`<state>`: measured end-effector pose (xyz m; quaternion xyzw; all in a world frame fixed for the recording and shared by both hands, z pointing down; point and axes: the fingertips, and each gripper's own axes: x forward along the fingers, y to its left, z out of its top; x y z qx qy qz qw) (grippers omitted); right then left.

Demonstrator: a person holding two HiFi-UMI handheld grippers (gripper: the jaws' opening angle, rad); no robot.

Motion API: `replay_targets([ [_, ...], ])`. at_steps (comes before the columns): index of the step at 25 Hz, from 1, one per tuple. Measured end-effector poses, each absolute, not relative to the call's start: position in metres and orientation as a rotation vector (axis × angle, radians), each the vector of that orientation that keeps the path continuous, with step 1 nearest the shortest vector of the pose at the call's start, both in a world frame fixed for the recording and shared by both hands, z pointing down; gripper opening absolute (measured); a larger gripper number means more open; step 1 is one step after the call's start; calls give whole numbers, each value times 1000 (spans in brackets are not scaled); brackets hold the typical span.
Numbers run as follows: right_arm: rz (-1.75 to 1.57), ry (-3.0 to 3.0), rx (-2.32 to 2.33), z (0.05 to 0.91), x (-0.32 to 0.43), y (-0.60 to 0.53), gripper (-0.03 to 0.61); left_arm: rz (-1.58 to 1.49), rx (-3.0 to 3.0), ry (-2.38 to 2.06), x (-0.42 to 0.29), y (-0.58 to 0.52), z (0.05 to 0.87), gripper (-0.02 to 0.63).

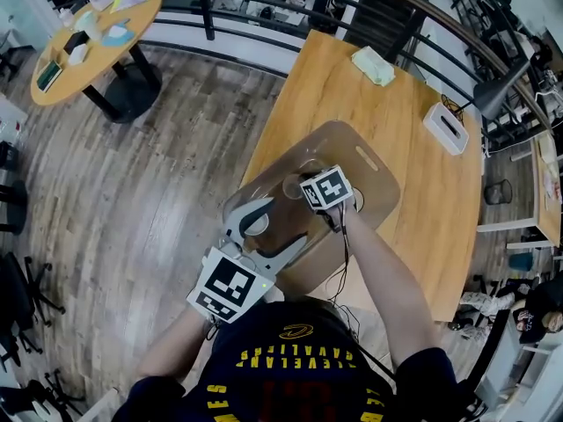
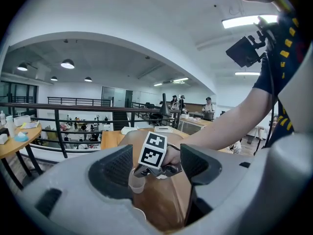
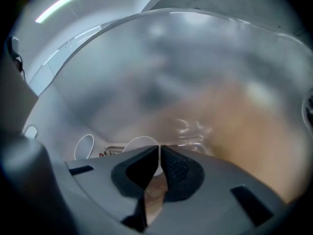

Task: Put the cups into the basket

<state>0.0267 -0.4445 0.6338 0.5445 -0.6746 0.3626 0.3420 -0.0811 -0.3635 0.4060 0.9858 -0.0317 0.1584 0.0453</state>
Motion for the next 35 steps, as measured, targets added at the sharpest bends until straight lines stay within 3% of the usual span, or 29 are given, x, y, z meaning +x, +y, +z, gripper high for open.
replay_targets([
  [5, 979, -1745, 1429, 638, 30, -443, 25, 492, 3011, -80, -83, -364, 409, 310],
  [9, 982, -1719, 1457, 637, 35, -441, 89, 494, 3020, -54, -84, -362, 408, 310],
  [13, 965, -1716, 1545, 621, 47, -443, 104, 497, 3031, -35, -84, -360, 409, 310],
  [23, 698, -1874, 1887, 510, 49, -452, 106, 469, 3066, 40, -90, -351, 401, 310],
  [30, 603, -1998, 2295, 404, 48, -393, 95, 380, 3045, 67, -94, -347, 392, 308],
  [34, 411, -1951, 2459, 362, 46, -329, 24, 313, 3063, 72, -92, -343, 383, 300],
  [35, 368, -1932, 2486, 357, 44, -313, 20, 285, 3070, 68, -92, -342, 378, 266],
])
